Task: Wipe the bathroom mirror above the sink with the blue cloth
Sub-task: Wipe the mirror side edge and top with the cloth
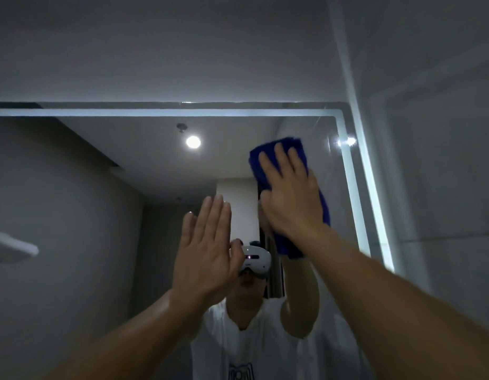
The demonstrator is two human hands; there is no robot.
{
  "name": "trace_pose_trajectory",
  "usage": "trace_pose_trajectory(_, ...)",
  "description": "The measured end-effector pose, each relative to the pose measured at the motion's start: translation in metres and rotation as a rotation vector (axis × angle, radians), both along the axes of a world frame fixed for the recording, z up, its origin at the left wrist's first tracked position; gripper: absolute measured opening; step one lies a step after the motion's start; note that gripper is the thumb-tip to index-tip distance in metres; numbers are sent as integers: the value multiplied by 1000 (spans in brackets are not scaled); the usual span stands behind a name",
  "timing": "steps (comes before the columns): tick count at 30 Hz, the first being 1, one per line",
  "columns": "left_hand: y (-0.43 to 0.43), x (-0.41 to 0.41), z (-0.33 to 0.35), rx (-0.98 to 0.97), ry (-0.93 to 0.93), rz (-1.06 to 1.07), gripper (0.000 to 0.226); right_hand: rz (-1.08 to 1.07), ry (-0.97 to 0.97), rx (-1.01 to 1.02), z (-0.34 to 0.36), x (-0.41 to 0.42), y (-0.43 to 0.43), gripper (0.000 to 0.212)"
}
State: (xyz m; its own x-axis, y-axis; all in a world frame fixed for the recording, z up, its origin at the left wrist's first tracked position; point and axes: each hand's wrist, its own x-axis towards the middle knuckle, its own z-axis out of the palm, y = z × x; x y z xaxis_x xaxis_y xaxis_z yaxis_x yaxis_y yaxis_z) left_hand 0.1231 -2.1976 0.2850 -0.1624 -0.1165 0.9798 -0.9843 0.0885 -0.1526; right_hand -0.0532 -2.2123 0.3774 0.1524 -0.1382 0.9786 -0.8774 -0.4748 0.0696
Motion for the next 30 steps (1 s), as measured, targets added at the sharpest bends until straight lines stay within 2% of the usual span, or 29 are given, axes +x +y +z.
trace_pose_trajectory(4, -5, -12, -35, 7, -4, -13, 65, -58, 172, -87, -87, -6, -13, 70)
trace_pose_trajectory(7, -8, -10, -45, 41, -32, -6, 64, -123, 385, -113, -66, -40, -19, 68)
trace_pose_trajectory(9, -7, -9, -45, 42, -44, 17, 64, -160, 256, -57, -31, -61, -19, 70)
trace_pose_trajectory(12, -5, -12, -46, 28, -41, 23, 65, -102, -212, 101, 0, -60, -11, 70)
trace_pose_trajectory(13, -5, -13, -46, 27, -42, 29, 65, -92, -284, 107, -5, -50, -6, 71)
trace_pose_trajectory(15, -5, -12, -47, 37, -50, 54, 66, -93, -229, 76, -41, -27, -3, 73)
trace_pose_trajectory(18, -6, -11, -46, 51, -51, 81, 66, -87, 82, -58, -115, -14, -9, 73)
trace_pose_trajectory(21, -7, -12, -47, 64, -41, 76, 66, -110, 271, -95, -117, -41, -21, 68)
trace_pose_trajectory(23, -7, -11, -47, 71, -38, 71, 67, -108, 165, -30, -89, -56, -21, 70)
trace_pose_trajectory(25, -7, -11, -47, 65, -40, 65, 67, -76, -77, 65, -72, -58, -15, 71)
trace_pose_trajectory(27, -8, -10, -47, 53, -40, 65, 67, -61, -245, 66, -80, -43, -13, 70)
trace_pose_trajectory(30, -9, -11, -48, 46, -38, 54, 66, -58, -229, -15, -142, -20, -13, 70)
